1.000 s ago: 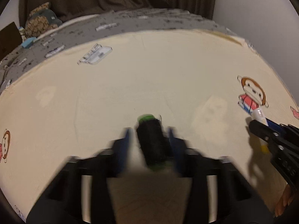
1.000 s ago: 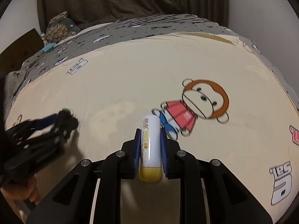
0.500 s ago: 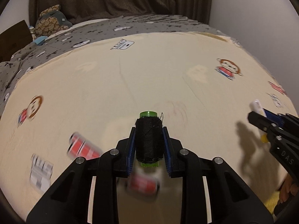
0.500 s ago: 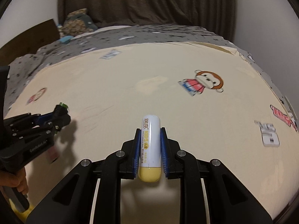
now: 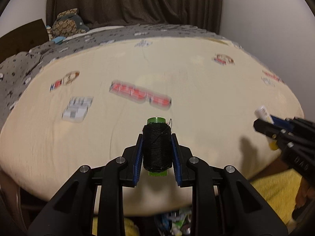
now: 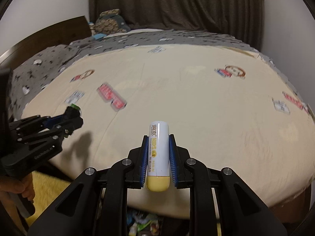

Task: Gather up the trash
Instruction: 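Lower both tools into the bin and release the spool and tube, then raise both open tools above the now empty bed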

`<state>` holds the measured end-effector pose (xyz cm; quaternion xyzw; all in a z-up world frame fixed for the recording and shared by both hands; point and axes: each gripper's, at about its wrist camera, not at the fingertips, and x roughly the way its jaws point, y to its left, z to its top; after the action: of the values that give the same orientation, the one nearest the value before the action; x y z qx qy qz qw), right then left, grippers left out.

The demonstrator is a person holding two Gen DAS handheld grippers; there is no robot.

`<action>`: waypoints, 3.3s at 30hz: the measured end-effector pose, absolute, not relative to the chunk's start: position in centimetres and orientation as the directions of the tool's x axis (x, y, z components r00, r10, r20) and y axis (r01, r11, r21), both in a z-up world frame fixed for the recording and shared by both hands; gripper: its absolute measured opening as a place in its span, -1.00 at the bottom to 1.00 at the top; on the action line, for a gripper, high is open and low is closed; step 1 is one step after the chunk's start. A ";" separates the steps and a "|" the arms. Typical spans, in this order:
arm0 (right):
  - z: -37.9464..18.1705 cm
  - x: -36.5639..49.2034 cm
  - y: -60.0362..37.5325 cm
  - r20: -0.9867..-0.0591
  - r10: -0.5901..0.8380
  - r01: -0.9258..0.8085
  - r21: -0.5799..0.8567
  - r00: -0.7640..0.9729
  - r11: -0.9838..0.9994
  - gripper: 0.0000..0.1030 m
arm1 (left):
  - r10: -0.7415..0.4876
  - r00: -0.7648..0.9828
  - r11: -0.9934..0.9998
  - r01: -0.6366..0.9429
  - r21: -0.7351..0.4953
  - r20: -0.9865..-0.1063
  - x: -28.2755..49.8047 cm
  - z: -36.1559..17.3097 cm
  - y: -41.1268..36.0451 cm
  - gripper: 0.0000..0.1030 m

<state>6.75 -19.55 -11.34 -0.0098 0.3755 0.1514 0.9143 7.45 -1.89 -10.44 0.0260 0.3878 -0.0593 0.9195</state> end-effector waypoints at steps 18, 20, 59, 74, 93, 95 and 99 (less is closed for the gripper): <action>-21.9 0.4 -17.1 -0.851 0.305 -0.320 0.173 0.427 0.932 -0.60 | -0.123 0.483 0.977 0.213 -0.020 -0.867 -1.2 -20.6 -2.9 -0.52; -23.6 0.6 -16.7 -0.875 0.292 -0.312 0.174 0.387 0.934 -0.59 | -0.114 0.455 0.976 0.219 -0.013 -0.883 -1.1 -22.7 -3.0 -0.52; -15.0 3.3 -19.6 -0.704 0.195 -0.189 0.087 0.683 0.978 0.93 | 0.049 0.696 0.997 0.008 0.076 -0.716 1.3 -13.8 1.0 0.84; -6.2 4.9 -19.3 -0.562 0.133 -0.127 0.051 0.816 0.991 0.93 | 0.069 0.862 0.997 -0.043 0.063 -0.502 1.6 -3.2 1.2 0.84; -5.4 5.0 -18.8 -0.593 0.141 -0.121 0.074 0.793 0.990 0.93 | 0.043 0.835 0.999 -0.045 0.011 -0.549 2.2 -3.1 1.9 0.84; -5.4 5.0 -18.7 -0.592 0.135 -0.118 0.069 0.795 0.991 0.93 | 0.044 0.836 0.999 -0.046 0.010 -0.548 2.1 -3.0 1.9 0.84; -5.3 4.9 -18.8 -0.588 0.131 -0.115 0.065 0.798 0.991 0.93 | 0.047 0.836 0.999 -0.048 0.012 -0.546 2.1 -3.1 1.9 0.84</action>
<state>4.86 -18.75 -5.34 0.0128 0.3109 0.0650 0.9481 2.11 1.90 -3.07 -0.0013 0.2851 0.0248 0.9582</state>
